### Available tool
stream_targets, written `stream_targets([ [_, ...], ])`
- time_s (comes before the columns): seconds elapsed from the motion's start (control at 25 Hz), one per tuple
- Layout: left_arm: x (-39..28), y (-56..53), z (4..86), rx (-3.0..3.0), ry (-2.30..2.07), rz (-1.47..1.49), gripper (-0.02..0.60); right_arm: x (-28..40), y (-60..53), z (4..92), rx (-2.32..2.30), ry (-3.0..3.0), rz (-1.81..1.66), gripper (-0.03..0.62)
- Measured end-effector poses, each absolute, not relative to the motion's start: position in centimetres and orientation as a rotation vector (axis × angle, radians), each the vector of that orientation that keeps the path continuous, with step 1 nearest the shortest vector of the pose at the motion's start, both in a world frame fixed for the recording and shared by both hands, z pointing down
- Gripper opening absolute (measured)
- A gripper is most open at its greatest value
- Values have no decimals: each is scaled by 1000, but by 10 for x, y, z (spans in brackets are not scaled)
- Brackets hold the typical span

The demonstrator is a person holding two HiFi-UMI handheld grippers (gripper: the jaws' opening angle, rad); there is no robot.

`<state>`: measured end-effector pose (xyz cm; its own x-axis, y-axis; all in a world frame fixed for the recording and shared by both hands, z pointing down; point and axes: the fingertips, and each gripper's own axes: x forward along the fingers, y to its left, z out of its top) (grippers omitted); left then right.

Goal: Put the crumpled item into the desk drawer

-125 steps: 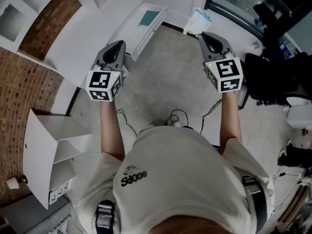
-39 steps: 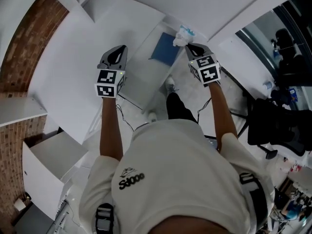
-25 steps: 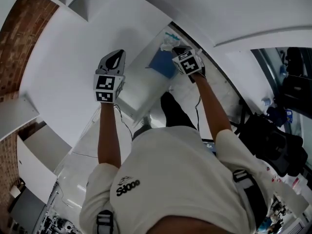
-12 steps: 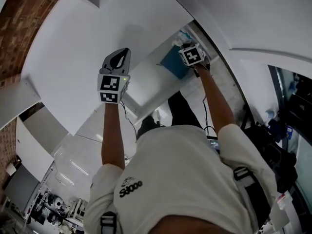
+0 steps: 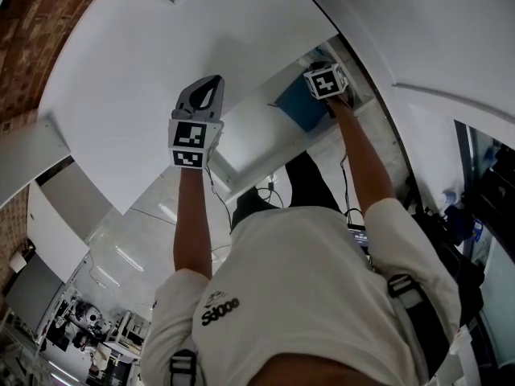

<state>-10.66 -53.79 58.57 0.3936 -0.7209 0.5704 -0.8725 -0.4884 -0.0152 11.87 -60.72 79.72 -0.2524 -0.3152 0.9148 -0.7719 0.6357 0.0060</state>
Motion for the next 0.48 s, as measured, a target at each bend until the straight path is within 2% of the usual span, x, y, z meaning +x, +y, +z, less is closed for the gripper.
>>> stream_targets([
  [0.12,-108,-537,587,2368,-1395,762,18,113,-614,798,882,-1853,569,16],
  [0.28,-111,-533,584,2361,-1409,753,18,122,-607,800,890,-1819,637,87],
  [0.48,-114,-518,575,2379,-1414,742,18,130,-593,785,908,-1810,629,91],
])
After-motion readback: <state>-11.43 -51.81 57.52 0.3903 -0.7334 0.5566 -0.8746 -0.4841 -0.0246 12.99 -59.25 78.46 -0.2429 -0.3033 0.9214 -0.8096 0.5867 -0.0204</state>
